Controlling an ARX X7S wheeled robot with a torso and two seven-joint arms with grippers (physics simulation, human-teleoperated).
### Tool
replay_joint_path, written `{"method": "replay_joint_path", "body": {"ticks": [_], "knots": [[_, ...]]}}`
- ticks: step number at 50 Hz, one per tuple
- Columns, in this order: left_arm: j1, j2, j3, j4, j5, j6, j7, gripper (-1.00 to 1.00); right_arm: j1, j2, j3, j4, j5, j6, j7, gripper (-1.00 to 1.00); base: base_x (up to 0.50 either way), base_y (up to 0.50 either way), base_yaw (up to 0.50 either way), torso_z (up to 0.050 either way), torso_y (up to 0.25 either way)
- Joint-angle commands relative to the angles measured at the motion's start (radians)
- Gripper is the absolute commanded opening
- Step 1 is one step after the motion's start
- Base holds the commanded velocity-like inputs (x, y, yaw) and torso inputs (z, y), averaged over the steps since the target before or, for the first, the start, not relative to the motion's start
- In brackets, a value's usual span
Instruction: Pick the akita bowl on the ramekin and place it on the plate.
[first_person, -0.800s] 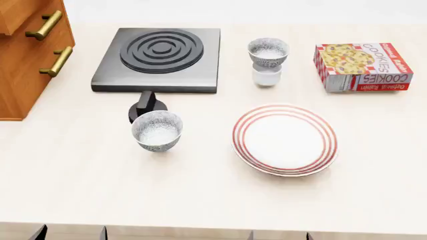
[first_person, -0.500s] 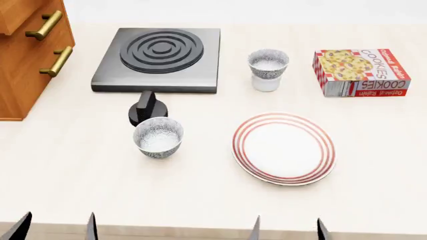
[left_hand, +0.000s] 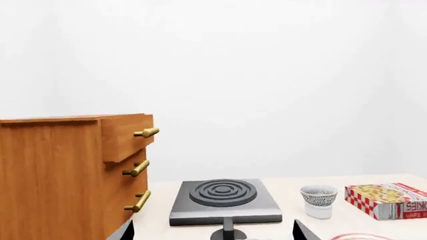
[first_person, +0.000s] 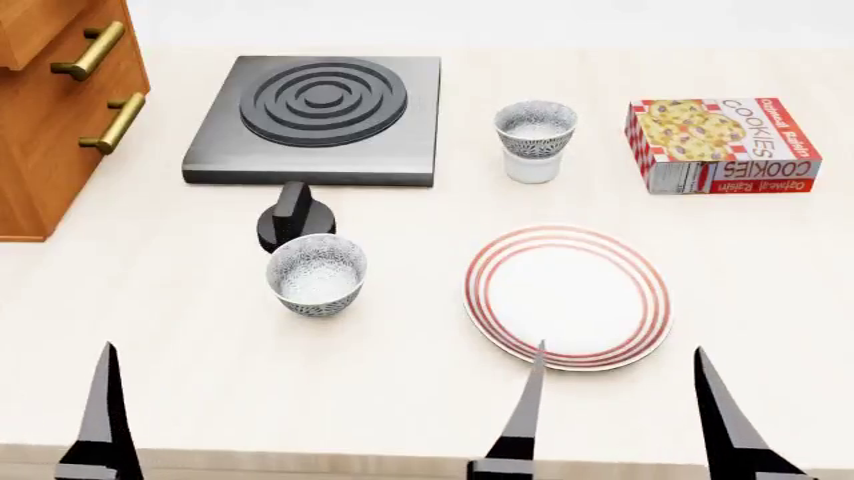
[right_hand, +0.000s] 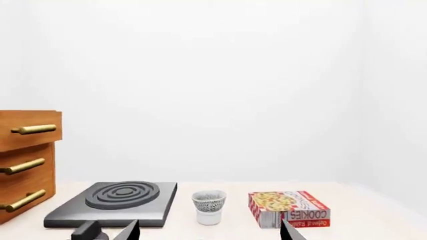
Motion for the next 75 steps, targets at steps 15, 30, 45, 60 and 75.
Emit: {"method": "replay_joint_path", "body": {"ticks": [15,30,45,60,75], "knots": [[-0.012,-0.060,-0.008,0.198,-0.119,-0.130,-0.072,1.00,0.022,0.043,-0.007,-0.173,0.062,0.134,0.055,1.00,0.39,0.00,0.00,0.000,0.000],[-0.011,-0.075,0.001,0.179,-0.140,-0.109,-0.095,1.00,0.022,0.058,-0.018,-0.158,0.061,0.116,0.081,1.00,0.50,0.00,0.00,0.000,0.000],[-0.012,-0.087,0.006,0.173,-0.159,-0.109,-0.116,1.00,0.018,0.069,-0.026,-0.161,0.068,0.115,0.096,1.00,0.50,0.00,0.00,0.000,0.001],[-0.031,-0.098,0.006,0.173,-0.191,-0.143,-0.137,1.00,-0.003,0.078,-0.034,-0.136,0.072,0.058,0.106,1.00,0.33,0.00,0.00,0.017,0.001],[-0.022,-0.115,0.014,0.174,-0.206,-0.122,-0.147,1.00,0.001,0.086,-0.035,-0.125,0.089,0.045,0.113,1.00,0.00,0.00,0.00,0.050,0.000]]}}
